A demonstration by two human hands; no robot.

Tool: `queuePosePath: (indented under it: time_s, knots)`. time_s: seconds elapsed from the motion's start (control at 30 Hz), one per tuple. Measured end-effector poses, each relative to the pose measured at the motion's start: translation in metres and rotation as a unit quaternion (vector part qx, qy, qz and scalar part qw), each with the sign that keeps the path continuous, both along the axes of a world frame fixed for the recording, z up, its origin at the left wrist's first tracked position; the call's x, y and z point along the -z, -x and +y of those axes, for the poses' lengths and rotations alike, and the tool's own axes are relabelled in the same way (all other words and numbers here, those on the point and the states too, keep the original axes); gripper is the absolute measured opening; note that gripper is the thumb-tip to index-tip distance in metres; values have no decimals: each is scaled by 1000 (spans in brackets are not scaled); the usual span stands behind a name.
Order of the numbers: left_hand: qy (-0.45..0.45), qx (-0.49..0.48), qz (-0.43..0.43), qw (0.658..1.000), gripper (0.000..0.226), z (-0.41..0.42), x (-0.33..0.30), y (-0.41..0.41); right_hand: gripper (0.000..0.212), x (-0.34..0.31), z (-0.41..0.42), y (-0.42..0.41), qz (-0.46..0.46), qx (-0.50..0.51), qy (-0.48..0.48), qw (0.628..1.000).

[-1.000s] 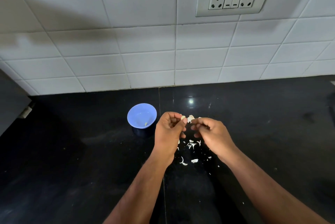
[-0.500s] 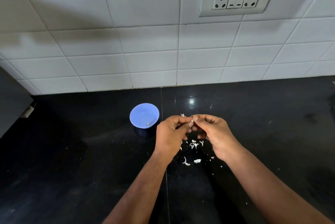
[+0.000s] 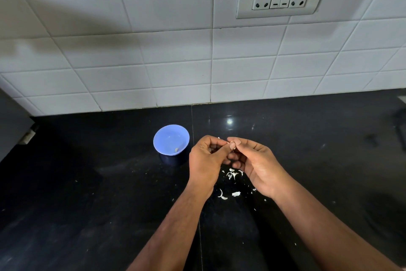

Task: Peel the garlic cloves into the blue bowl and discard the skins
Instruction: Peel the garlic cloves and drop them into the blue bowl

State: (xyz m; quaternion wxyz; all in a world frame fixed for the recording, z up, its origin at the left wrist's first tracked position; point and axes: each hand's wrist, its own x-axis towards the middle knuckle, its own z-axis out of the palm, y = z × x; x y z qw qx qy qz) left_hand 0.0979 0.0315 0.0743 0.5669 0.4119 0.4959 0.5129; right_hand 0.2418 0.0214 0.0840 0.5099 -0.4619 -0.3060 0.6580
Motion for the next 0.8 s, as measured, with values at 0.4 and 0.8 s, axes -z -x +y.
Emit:
queuePosePath:
  time_s: [0.4, 0.8]
  knots:
    - [40, 48, -16, 998, 21, 2, 8, 7, 21, 1, 4, 9, -156, 31, -77, 984]
    - [79, -21, -50, 995, 13, 4, 8, 20, 31, 13, 9, 22, -231, 29, -65, 970]
